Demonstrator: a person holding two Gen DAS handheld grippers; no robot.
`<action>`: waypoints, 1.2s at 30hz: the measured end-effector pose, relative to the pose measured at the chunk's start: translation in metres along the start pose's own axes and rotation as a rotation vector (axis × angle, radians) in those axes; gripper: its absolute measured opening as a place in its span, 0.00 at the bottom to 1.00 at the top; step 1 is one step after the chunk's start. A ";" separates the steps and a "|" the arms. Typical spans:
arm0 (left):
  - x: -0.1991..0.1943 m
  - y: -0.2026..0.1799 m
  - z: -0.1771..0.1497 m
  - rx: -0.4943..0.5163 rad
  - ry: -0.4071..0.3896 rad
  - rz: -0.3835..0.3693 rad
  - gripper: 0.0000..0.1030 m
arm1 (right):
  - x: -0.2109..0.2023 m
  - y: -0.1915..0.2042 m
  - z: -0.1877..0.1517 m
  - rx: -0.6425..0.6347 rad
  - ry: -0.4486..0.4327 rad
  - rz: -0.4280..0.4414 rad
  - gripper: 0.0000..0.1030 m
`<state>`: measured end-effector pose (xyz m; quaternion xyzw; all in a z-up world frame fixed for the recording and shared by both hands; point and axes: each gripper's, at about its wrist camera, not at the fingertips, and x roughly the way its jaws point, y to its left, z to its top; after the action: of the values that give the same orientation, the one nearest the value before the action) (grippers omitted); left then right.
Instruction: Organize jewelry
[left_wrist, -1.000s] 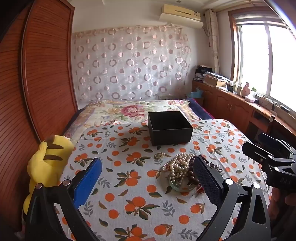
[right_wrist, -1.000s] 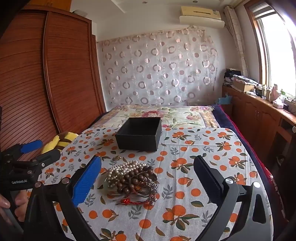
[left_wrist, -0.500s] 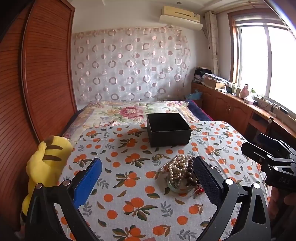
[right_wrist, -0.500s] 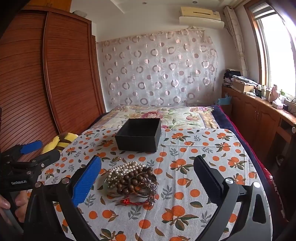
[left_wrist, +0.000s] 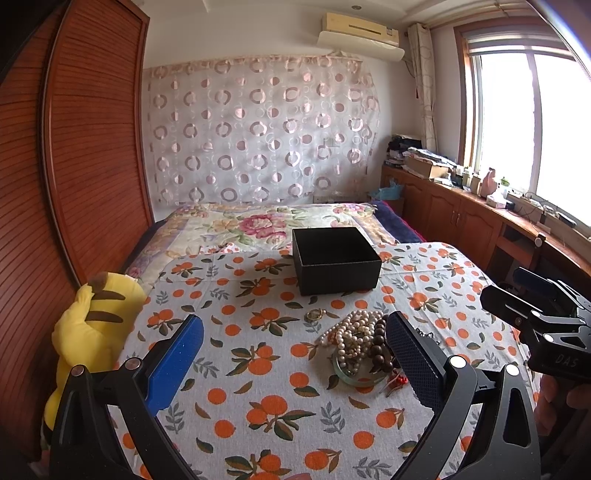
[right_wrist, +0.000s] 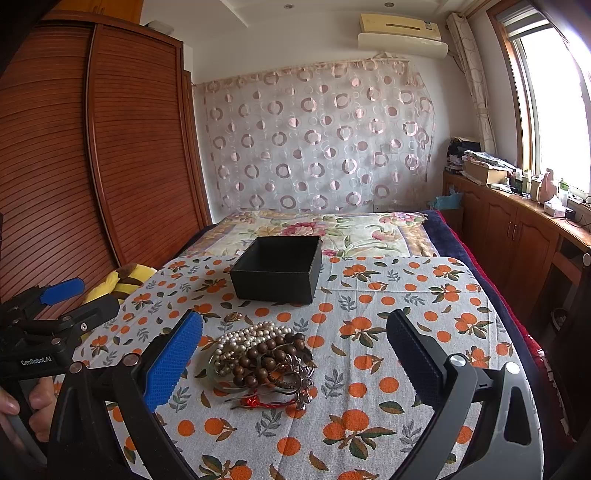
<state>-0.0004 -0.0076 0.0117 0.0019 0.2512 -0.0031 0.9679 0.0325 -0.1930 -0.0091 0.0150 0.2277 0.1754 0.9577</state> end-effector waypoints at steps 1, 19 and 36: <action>0.000 0.001 -0.001 0.000 0.000 0.000 0.93 | 0.000 0.000 0.000 -0.001 0.001 0.000 0.98; -0.004 0.001 0.001 0.000 -0.004 -0.002 0.93 | -0.002 0.000 0.002 -0.002 -0.002 0.000 0.98; -0.005 0.000 0.001 0.000 -0.008 -0.001 0.93 | -0.001 0.000 0.000 -0.002 -0.004 0.000 0.98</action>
<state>-0.0042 -0.0075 0.0152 0.0019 0.2475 -0.0036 0.9689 0.0319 -0.1933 -0.0086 0.0144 0.2255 0.1754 0.9582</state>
